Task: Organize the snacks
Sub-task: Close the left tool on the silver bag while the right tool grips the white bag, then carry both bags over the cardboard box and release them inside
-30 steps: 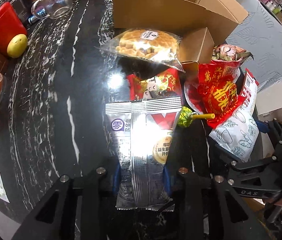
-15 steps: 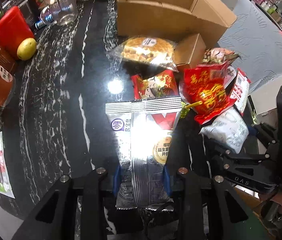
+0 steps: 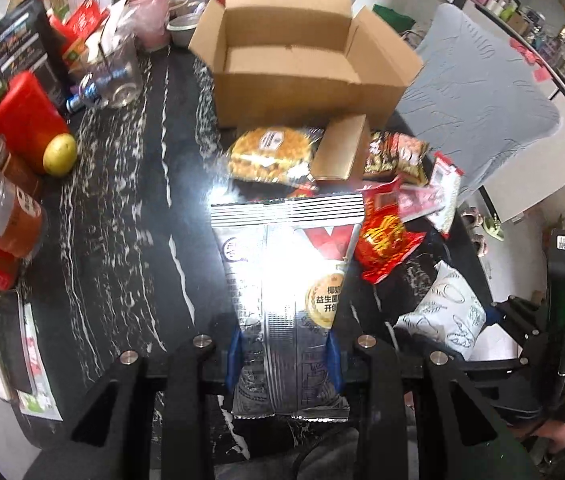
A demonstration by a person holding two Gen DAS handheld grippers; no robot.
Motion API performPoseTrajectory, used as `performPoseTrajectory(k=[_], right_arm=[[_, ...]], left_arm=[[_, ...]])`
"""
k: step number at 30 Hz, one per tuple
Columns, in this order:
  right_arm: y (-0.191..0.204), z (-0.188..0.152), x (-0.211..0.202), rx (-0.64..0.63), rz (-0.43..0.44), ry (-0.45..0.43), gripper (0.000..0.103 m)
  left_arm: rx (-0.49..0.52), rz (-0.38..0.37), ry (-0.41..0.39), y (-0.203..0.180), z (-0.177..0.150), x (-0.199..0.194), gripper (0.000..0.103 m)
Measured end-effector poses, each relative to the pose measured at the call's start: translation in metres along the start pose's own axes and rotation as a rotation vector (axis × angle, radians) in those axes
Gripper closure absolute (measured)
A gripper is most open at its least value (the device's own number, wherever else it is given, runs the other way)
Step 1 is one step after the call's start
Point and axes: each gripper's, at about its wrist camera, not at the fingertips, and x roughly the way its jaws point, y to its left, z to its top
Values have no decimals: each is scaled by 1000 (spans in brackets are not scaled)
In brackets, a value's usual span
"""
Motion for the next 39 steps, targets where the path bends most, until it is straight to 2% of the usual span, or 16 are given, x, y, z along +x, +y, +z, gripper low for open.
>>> performPoseTrajectory(k=[7,16,21,30,39], right_arm=[[-2,1,-34,65,35,-40,34],[7,33,-74,3,3,-126,34],[13,64,-85,-47,3,-177,34],[9,137,-103,-113,7,-266,34],[-3,206,-98,-140,-6,-300,34]], left_arm=[[63,-19,-51,-7,14,-21,70],[88,-33,-130,-16,44,-38,71],[87,-29,-188,-20,68,-47,71],[81,-48,-241,-23,119,-43,71],[83,-40,-278,-18,182,-28,71]])
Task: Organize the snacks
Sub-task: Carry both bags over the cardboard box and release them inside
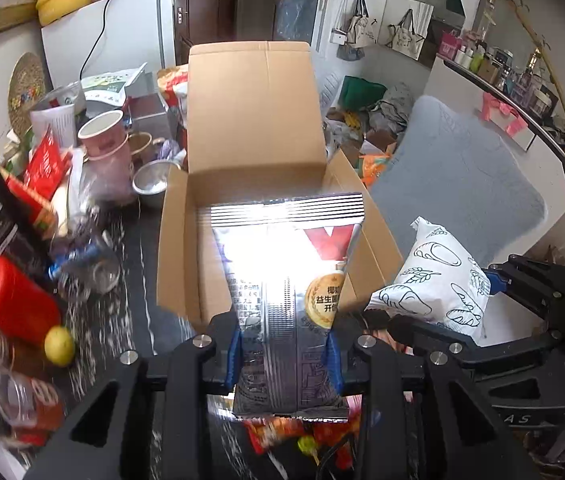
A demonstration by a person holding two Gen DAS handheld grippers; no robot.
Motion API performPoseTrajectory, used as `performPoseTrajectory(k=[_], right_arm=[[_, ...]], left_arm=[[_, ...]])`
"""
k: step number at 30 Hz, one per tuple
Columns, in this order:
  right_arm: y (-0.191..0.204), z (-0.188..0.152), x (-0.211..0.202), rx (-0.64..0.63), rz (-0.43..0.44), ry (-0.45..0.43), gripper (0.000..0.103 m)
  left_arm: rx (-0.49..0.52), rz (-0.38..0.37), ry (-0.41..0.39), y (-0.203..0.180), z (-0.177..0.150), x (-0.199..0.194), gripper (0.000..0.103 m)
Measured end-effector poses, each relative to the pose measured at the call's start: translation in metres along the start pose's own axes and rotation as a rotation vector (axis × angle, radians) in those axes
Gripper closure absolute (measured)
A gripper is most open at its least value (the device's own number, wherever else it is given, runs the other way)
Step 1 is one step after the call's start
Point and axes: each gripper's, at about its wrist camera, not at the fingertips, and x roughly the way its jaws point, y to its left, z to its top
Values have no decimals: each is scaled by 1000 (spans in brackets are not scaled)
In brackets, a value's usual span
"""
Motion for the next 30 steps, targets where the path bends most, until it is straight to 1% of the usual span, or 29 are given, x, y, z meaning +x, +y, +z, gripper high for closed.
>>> performPoseTrajectory(k=[7,13,20,24,30], right_arm=[[-19,42,28,7,-10,-6,34],[-31,67,58,2,-12,3,34],[-41,91,101,-15,-22,36,34],[-44,99,121,-22,-26,56,34],[-45,107,144,-40,-48,80,33]], left_arm=[[1,8,-10,12,39,35,71],[-1,20,-8,22,61,65,71],[-18,41,21,38,76,105,71],[-30,43,43,47,82,126,71],[-28,69,64,53,87,149,71]])
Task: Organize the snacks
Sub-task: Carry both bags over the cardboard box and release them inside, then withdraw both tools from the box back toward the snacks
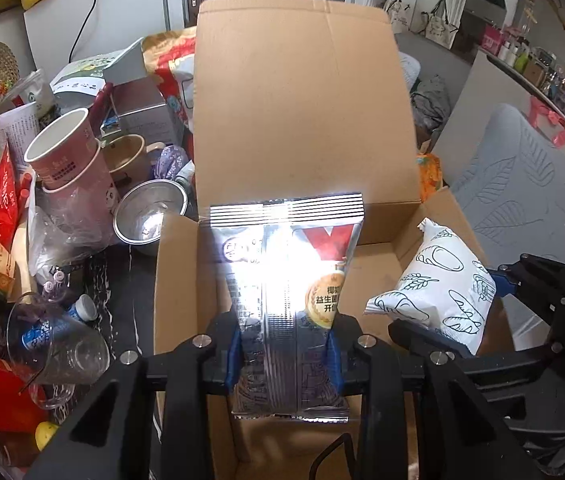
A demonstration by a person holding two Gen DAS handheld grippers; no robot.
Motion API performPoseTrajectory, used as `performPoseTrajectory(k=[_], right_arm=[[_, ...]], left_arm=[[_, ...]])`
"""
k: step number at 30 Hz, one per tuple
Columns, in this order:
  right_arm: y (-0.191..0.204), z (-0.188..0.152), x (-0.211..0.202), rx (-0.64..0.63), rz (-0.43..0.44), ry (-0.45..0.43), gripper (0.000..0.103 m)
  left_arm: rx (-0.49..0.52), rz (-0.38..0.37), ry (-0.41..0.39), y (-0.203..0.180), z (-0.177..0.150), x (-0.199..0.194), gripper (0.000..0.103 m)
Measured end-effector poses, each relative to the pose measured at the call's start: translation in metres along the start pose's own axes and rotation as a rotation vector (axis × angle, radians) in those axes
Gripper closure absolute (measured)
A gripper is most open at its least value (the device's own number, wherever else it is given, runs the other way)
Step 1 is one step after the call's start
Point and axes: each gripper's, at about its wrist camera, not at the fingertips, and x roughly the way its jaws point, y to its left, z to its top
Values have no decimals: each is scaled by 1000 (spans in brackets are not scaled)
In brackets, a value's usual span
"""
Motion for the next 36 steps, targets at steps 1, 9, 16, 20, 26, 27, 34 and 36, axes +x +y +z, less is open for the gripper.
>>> performPoseTrajectory(k=[1,9,16,20,26,27,34,36], right_arm=[[0,1,3,-4,-5,2,33],[-2,5,23,7,-8,35,33],[-12,5,30,50,-17,65,28],[-8,8,22,17,-64,36,13],[0,7,7,11,-65,16,13],[1,7,2,11,-68,8,14],[11,8,-34,28,-86,-53,14],[13,9,-47,35,-89,-73,14]], left_arm=[[-1,6,-3,1,0,2,71],[31,21,25,-2,3,25,70],[-14,49,72,5,4,35,57],[3,70,45,2,5,27,42],[11,64,16,-1,6,8,42],[12,62,10,-2,7,4,42],[22,57,-63,-6,12,-41,42],[26,56,-82,-8,12,-54,42]])
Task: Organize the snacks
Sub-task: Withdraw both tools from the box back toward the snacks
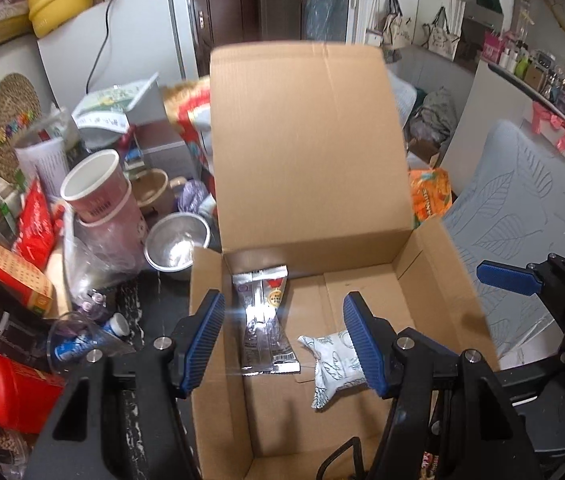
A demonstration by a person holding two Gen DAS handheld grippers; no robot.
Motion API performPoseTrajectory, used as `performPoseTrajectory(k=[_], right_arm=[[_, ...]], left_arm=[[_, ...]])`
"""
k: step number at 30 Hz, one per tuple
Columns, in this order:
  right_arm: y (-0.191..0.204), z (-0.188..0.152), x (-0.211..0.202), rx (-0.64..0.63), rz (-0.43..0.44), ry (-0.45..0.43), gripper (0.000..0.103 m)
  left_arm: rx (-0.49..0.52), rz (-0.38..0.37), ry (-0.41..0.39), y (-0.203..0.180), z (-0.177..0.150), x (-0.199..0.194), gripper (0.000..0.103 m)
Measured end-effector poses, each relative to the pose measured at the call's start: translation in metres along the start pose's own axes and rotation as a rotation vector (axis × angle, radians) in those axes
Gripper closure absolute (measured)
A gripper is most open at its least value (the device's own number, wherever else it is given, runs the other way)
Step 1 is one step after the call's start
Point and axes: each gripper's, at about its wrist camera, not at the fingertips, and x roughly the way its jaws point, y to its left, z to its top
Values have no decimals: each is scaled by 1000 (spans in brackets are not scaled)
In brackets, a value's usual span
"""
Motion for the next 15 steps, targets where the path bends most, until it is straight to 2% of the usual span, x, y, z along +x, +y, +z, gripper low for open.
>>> performPoseTrajectory(k=[15], right_arm=[[20,-17,-100,14,-30,-144,14]], left_arm=[[7,-23,-145,-6,-10,-102,42]])
